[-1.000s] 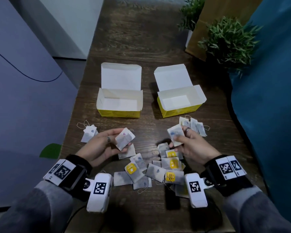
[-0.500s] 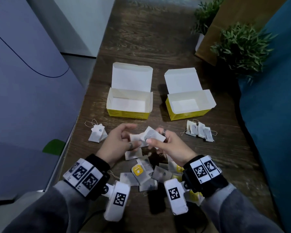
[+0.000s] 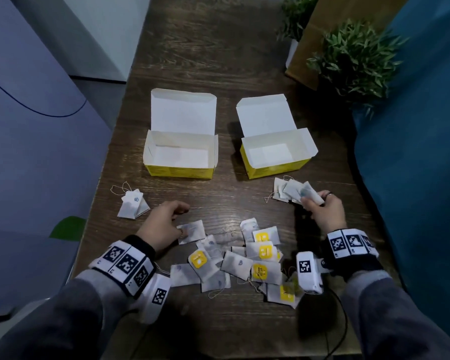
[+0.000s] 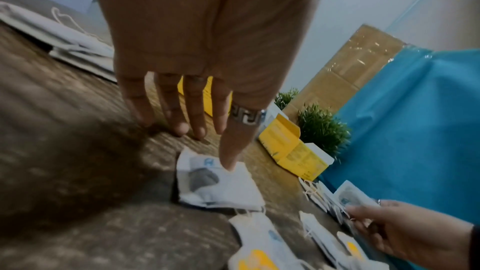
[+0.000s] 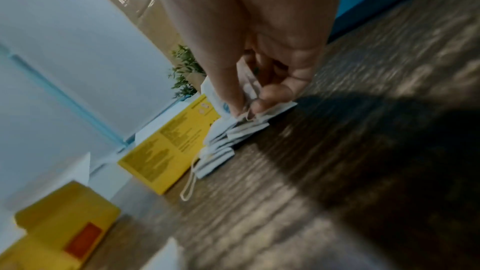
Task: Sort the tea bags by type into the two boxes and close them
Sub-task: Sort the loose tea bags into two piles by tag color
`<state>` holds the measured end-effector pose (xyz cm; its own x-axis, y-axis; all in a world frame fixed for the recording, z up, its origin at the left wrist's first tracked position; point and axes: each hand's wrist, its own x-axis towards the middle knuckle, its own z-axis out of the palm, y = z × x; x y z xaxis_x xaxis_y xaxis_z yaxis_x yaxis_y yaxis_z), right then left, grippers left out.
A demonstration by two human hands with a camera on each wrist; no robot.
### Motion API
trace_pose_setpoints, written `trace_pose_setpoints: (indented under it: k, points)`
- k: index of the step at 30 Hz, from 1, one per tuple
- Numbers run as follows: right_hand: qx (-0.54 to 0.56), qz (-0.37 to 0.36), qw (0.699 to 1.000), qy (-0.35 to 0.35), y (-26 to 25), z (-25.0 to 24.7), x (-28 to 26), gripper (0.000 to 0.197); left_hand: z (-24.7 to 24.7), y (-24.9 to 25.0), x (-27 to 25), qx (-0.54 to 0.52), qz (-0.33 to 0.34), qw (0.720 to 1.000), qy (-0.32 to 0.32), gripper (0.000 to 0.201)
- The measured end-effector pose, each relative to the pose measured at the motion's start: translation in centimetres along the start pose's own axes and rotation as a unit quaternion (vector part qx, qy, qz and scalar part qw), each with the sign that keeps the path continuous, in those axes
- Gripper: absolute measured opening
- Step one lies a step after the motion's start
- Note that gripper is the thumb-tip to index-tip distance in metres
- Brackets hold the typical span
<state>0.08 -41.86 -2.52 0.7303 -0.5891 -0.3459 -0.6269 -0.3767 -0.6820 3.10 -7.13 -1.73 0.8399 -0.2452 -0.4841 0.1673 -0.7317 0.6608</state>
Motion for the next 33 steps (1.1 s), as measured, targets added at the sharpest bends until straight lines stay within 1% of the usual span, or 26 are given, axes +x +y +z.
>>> trace_pose_setpoints:
  k: [2,4,5,6,8,9,10,11,12,14,15,16,17,18,19,20,21,22,23,25,26,28,29,33]
  points:
    - [-0.03,-0.024,0.998,0.039,0.5,0.2,0.1,0.016,0.3,-0.3,0.1,0.041,0.01,0.999,-0.006,0.06]
    - [-0.016,-0.056,0.995,0.082,-0.1,0.2,-0.7,0.01,0.4,-0.3,0.2,0.062,0.012,0.998,-0.013,0.063]
    - [-0.012,-0.076,0.994,0.077,-0.8,0.3,-1.2,0.009,0.5,-0.2,0.2,0.075,0.011,0.997,-0.02,0.065]
    - [0.004,-0.09,0.995,0.043,-1.4,0.6,-1.8,0.011,0.6,0.0,0.1,0.094,0.01,0.995,-0.027,0.064]
    - [0.051,-0.091,0.991,-0.08,-2.8,1.5,-3.7,0.011,1.1,0.5,0.0,0.158,0.014,0.987,-0.032,0.056]
    - [0.059,-0.092,0.983,-0.148,-3.7,2.0,-4.8,0.012,1.3,0.8,-0.1,0.188,0.024,0.981,-0.03,0.05]
    - [0.065,-0.099,0.97,-0.212,-4.4,2.6,-5.8,0.018,1.4,0.9,-0.1,0.202,0.031,0.978,-0.029,0.047]
    - [0.075,-0.105,0.954,-0.271,-4.9,3.4,-6.6,0.022,1.4,0.9,-0.1,0.199,0.03,0.979,-0.031,0.044]
    - [0.085,-0.107,0.938,-0.319,-5.5,4.1,-7.3,0.022,1.3,0.8,-0.1,0.181,0.025,0.983,-0.034,0.04]
    - [0.057,-0.108,0.918,-0.378,-6.1,5.5,-8.2,0.016,0.7,0.5,-0.2,0.109,0.016,0.993,-0.037,0.025]
    - [0.027,-0.115,0.912,-0.393,-6.2,6.2,-8.4,0.015,0.5,0.3,-0.4,0.051,0.004,0.998,-0.035,0.014]
    - [-0.01,-0.129,0.905,-0.405,-6.4,6.9,-8.5,0.014,0.2,0.2,-0.8,-0.03,-0.011,0.999,-0.029,0.006]
    - [-0.055,-0.154,0.893,-0.418,-6.5,7.6,-8.6,0.012,-0.1,0.1,-1.2,-0.131,-0.038,0.99,-0.024,0.005]
    - [-0.103,-0.185,0.877,-0.431,-6.7,8.3,-8.8,0.014,-0.3,0.0,-1.6,-0.243,-0.071,0.967,-0.019,0.008]
    - [-0.159,-0.216,0.857,-0.44,-6.9,8.9,-9.0,0.017,-0.6,-0.2,-1.8,-0.342,-0.108,0.933,-0.026,0.012]
    - [-0.211,-0.247,0.835,-0.445,-7.0,9.6,-9.3,0.018,-0.8,-0.5,-2.0,-0.419,-0.136,0.897,-0.037,0.013]
    - [-0.251,-0.277,0.813,-0.447,-7.1,10.2,-9.6,0.018,-1.1,-0.8,-2.2,-0.466,-0.151,0.87,-0.051,0.012]
    - [-0.277,-0.307,0.794,-0.446,-7.2,10.6,-10.1,0.016,-1.4,-1.0,-2.4,-0.495,-0.16,0.852,-0.062,0.011]
    - [-0.294,-0.33,0.779,-0.445,-7.2,11.0,-10.4,0.013,-1.8,-1.3,-2.6,-0.509,-0.165,0.842,-0.071,0.012]
    - [-0.314,-0.361,0.759,-0.442,-7.3,11.5,-10.8,0.011,-2.3,-1.8,-2.9,-0.544,-0.18,0.815,-0.084,0.019]
    - [-0.323,-0.366,0.753,-0.441,-7.4,11.6,-10.9,0.012,-2.5,-2.1,-3.1,-0.567,-0.188,0.796,-0.092,0.021]
    - [-0.334,-0.361,0.751,-0.441,-7.5,11.8,-10.7,0.01,-2.7,-2.4,-3.3,-0.601,-0.204,0.766,-0.106,0.024]
    - [-0.336,-0.356,0.752,-0.442,-7.6,11.7,-10.6,0.011,-2.9,-2.5,-3.3,-0.609,-0.208,0.758,-0.108,0.027]
    - [-0.322,-0.336,0.767,-0.441,-7.6,11.6,-10.4,0.017,-3.0,-3.0,-3.3,-0.621,-0.207,0.748,-0.106,0.043]
